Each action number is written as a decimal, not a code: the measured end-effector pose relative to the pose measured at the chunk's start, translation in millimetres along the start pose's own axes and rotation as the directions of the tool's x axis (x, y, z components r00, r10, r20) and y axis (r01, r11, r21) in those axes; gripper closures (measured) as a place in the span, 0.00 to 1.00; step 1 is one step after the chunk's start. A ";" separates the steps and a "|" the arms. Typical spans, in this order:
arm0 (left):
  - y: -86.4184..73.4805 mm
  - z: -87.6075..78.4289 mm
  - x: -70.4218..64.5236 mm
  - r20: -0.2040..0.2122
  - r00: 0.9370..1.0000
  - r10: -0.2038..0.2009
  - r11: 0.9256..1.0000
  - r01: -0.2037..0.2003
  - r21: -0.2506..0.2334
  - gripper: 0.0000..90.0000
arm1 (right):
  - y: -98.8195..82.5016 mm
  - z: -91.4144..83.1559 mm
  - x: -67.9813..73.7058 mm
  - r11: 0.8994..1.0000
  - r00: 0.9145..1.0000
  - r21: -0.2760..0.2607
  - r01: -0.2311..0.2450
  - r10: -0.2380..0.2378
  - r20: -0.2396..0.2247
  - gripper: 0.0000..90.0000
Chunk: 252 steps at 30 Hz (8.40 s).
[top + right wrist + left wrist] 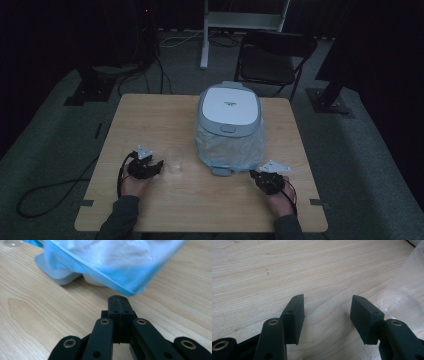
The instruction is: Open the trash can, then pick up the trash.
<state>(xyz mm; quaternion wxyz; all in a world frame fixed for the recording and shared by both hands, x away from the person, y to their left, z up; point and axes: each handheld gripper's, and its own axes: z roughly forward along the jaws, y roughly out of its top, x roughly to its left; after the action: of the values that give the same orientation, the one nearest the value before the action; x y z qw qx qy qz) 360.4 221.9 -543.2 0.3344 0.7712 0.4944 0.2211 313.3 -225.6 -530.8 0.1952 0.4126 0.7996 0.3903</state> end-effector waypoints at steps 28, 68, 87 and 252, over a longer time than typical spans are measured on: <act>0.2 0.3 -1.0 0.001 1.000 0.000 1.000 0.000 0.000 0.51 | 21.0 16.0 36.3 0.996 0.993 -0.033 0.084 -0.086 -0.081 1.00; 0.2 0.3 -1.1 0.002 1.000 0.000 1.000 0.000 0.000 0.50 | 38.2 43.5 64.7 0.986 0.979 -0.043 0.163 -0.167 -0.120 1.00; -0.3 0.1 -2.1 0.002 1.000 0.000 1.000 0.000 -0.002 0.50 | 33.3 45.7 66.0 0.979 0.973 -0.052 0.197 -0.202 -0.110 1.00; 31.5 -51.7 -22.9 0.201 0.978 0.049 0.998 -0.043 -0.034 0.85 | 28.7 52.7 65.4 0.981 0.974 -0.039 0.190 -0.193 -0.120 1.00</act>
<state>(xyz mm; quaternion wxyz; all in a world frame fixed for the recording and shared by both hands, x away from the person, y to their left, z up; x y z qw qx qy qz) 335.6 207.4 -485.2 0.3889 0.7960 0.4366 0.1565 323.1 -137.9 -540.3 0.1877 0.3062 0.8408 0.4051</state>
